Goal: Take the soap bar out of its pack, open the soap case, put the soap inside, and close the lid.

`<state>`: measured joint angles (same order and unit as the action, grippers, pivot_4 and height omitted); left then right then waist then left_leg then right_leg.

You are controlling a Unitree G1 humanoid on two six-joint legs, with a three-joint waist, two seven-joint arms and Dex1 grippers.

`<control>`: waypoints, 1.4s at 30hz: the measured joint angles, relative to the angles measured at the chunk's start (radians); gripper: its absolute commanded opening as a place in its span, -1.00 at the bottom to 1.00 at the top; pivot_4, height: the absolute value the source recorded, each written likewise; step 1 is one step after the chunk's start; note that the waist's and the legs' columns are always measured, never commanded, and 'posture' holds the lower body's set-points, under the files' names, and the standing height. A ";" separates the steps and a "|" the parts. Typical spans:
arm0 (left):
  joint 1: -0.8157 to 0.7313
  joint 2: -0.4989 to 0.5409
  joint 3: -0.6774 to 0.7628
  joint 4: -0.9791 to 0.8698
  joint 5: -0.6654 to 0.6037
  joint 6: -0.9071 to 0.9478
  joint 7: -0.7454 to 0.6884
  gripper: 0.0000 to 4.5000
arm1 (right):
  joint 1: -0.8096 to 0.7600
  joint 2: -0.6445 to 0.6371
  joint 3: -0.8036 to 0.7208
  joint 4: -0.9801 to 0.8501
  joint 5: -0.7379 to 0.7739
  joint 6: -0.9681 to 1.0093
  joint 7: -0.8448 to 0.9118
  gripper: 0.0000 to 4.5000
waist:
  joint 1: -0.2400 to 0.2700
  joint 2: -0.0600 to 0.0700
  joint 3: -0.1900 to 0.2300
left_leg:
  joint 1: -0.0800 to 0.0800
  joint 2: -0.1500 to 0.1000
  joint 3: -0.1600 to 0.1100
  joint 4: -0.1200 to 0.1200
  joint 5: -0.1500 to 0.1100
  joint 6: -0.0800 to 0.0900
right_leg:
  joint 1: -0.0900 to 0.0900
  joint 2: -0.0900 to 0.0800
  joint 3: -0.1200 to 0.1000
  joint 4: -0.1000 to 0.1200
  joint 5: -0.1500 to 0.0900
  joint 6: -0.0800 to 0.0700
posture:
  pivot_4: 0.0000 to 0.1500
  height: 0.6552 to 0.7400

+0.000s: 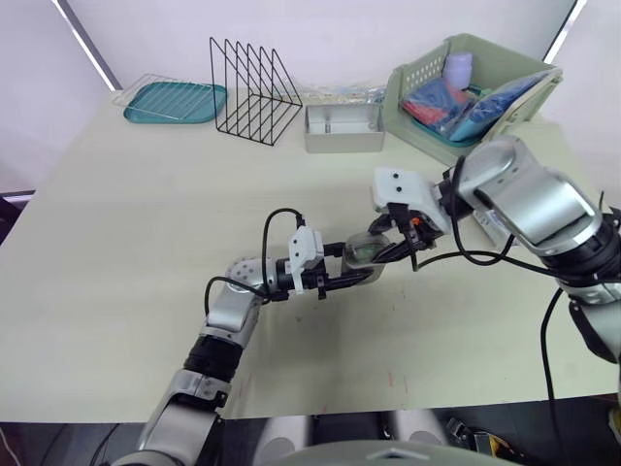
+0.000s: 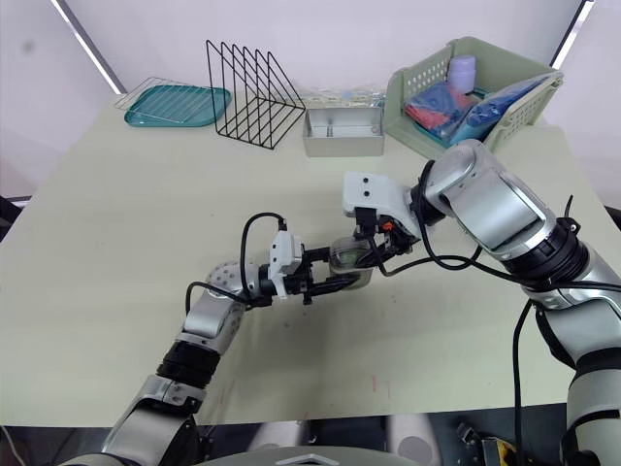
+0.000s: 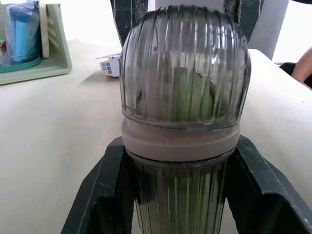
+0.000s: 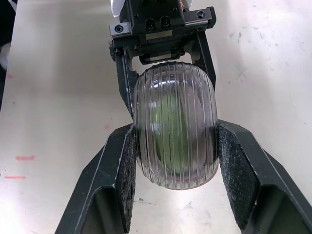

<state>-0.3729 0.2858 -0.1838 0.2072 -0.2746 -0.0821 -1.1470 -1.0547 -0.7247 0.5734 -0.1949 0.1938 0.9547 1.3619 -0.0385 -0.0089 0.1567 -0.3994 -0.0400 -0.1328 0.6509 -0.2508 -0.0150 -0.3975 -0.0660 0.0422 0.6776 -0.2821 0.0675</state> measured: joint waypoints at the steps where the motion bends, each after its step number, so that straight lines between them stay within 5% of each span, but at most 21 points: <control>1: 0.003 0.000 0.001 0.000 0.001 -0.006 0.001 -0.16 | 0.000 0.002 0.001 0.000 -0.001 -0.002 0.000 -0.18 | -0.001 0.000 0.000 | 0.000 0.000 0.000 0.000 0.000 0.000 | 0.000 0.000 0.000 0.000 0.000 0.000 | 1.00 1.00; 42: 0.025 0.026 -0.023 -0.035 0.016 -0.036 0.009 -0.16 | -0.010 -0.027 0.000 -0.006 0.048 0.022 0.027 -0.18 | 0.000 0.000 0.000 | 0.001 0.000 0.000 0.000 0.000 0.000 | 0.000 0.000 0.000 0.000 0.000 0.000 | 1.00 1.00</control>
<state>-0.3484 0.3118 -0.2066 0.1718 -0.2586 -0.1183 -1.1385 -1.0650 -0.7518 0.5731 -0.2010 0.2414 0.9770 1.3888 -0.0382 -0.0087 0.1568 -0.3988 -0.0400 -0.1326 0.6505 -0.2508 -0.0149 -0.3973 -0.0662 0.0423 0.6775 -0.2821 0.0675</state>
